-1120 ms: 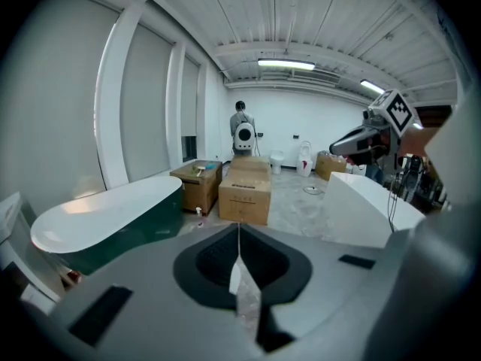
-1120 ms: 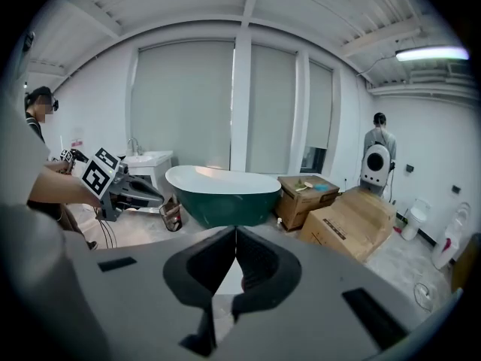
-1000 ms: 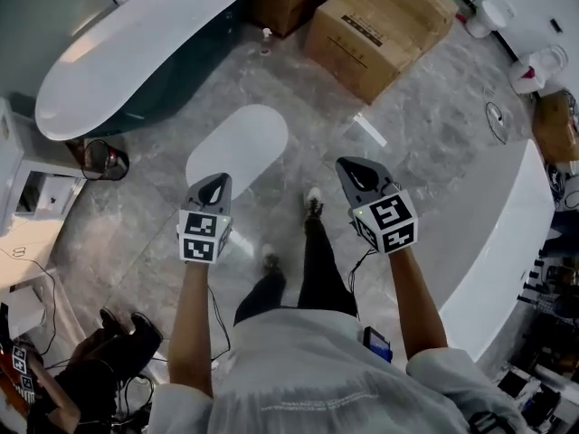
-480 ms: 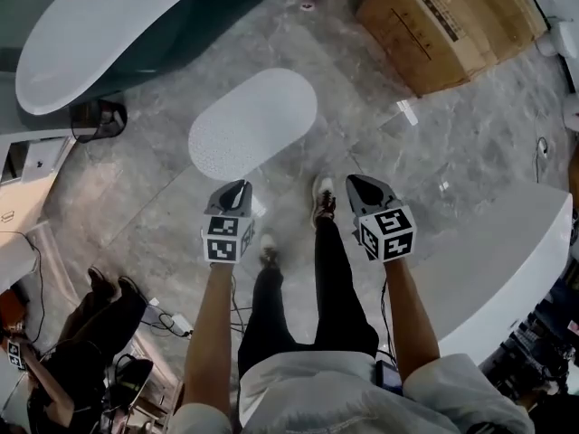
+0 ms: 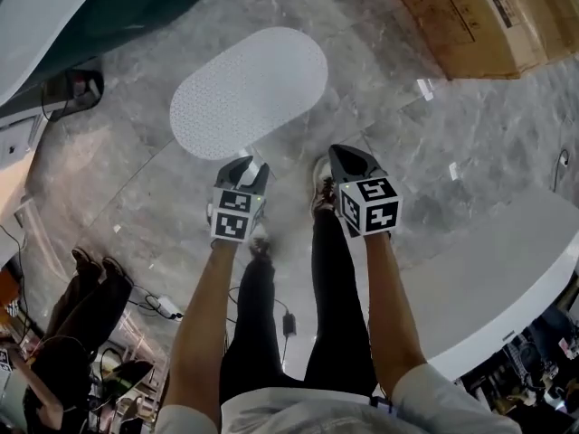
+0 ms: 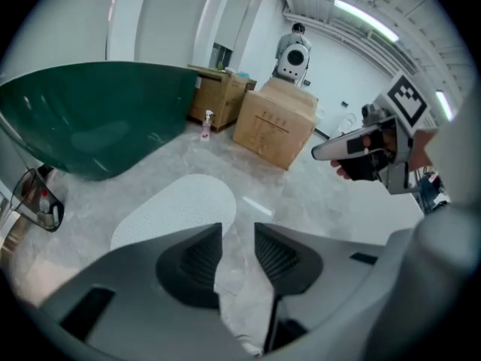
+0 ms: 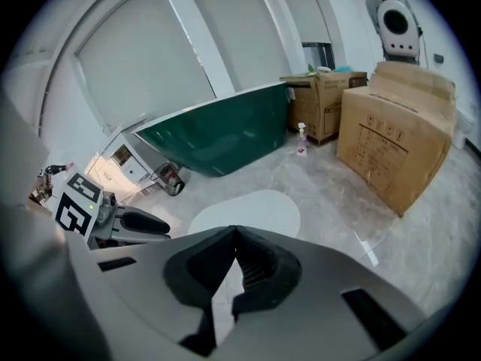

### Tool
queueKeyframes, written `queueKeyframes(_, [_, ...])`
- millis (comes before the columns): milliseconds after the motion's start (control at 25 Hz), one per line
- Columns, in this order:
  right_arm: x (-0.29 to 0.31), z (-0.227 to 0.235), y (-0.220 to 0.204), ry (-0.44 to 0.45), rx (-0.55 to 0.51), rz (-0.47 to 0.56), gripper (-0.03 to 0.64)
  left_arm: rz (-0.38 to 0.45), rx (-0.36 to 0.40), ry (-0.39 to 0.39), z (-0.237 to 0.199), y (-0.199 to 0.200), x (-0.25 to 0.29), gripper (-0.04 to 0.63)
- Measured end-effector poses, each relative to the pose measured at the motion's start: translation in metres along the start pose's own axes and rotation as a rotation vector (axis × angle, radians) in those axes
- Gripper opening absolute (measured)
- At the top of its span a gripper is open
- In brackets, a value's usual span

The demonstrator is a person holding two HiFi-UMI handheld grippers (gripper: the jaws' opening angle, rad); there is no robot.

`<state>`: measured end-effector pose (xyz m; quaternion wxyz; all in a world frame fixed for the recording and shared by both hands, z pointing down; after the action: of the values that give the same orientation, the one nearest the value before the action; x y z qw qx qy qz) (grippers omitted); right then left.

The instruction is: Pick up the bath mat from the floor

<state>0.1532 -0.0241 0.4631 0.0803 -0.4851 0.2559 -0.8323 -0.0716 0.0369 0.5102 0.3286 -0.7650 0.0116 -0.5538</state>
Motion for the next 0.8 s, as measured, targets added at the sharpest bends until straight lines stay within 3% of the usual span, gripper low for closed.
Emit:
queueKeyframes(200, [0.045,0.032,-0.033,-0.044,0.038,-0.032,0.015,-0.035,-0.013,0.003,-0.006,-0.029,0.053,0.153])
queueKeyframes(440, [0.078,0.048,-0.054,0.012,0.076,-0.053,0.015,-0.053,-0.047,-0.009,-0.027,-0.053,0.121,0.204])
queueKeyframes(800, [0.138,0.07,-0.07,0.045,0.046,-0.029,0.015,-0.109,0.018,-0.021,-0.046,-0.079,0.206,0.23])
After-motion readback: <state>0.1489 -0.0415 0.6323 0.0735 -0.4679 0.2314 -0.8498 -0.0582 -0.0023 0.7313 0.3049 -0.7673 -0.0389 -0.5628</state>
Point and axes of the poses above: the fingertips, and each gripper's own axes: x forward along the fingers, z to its right, y out of its top, the point moved 9 cm from there along -x, backward along the fingers, and after that the axes turned 8 degrees about x, right-handed, at the moved point
